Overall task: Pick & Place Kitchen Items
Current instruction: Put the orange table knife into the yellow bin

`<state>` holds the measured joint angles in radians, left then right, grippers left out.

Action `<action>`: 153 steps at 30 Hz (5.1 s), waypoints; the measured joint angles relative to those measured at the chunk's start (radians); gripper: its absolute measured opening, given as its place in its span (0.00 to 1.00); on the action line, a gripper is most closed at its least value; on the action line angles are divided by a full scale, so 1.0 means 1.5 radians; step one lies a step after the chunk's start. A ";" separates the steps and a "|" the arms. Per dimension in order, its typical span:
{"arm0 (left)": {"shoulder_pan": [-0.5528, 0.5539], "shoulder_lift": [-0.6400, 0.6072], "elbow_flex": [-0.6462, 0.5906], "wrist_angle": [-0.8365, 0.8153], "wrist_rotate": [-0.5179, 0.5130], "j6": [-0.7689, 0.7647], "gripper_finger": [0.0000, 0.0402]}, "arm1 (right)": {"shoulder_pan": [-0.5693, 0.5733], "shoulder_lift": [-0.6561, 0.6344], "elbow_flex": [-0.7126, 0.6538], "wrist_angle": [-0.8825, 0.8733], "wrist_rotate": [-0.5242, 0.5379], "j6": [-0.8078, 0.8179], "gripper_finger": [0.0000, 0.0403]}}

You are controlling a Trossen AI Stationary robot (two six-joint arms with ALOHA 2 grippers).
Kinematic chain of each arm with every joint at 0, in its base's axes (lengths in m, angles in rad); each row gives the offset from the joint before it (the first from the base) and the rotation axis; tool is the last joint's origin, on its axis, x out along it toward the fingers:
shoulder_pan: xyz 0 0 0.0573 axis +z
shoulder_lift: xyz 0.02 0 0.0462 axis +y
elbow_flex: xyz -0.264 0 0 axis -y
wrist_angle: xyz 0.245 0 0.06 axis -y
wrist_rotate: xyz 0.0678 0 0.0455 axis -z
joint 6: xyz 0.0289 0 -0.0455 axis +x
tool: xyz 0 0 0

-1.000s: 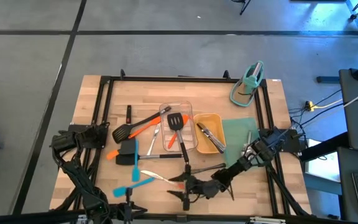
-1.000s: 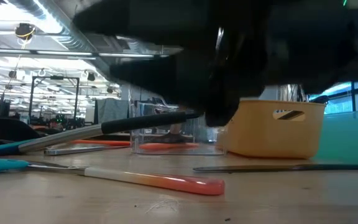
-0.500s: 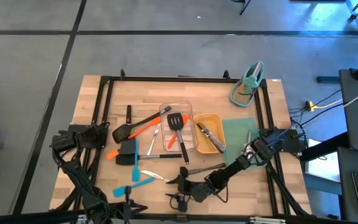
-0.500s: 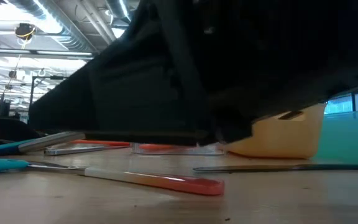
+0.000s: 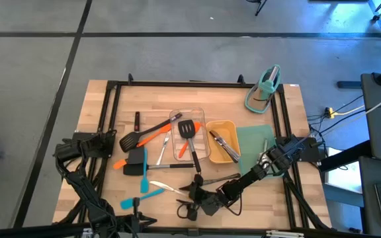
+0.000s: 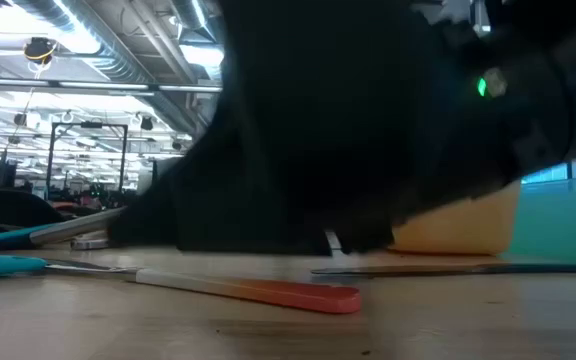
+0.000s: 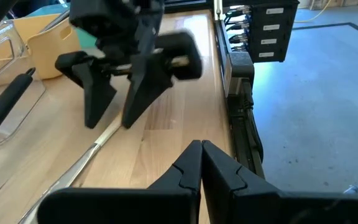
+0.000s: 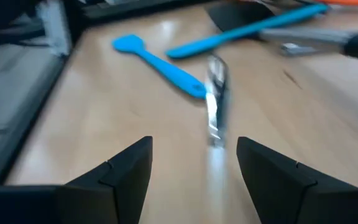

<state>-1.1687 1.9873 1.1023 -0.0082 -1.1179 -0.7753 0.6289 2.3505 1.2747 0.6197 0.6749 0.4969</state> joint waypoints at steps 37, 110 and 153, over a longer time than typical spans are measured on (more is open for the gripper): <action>0.067 0.000 0.000 -0.001 -0.050 0.001 0.00 | 0.032 0.000 0.005 -0.227 -0.001 0.107 0.35; 0.253 0.016 0.000 -0.037 0.253 0.186 0.47 | 0.094 0.001 0.156 -0.523 0.065 0.147 0.17; 0.319 0.060 0.001 0.021 0.389 0.229 0.08 | 0.093 -0.033 0.155 -0.518 0.118 0.091 0.14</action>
<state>-0.6907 2.0766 1.1042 0.0239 -0.5347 -0.4314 0.7689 2.3017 1.5066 -0.1575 0.8519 0.6328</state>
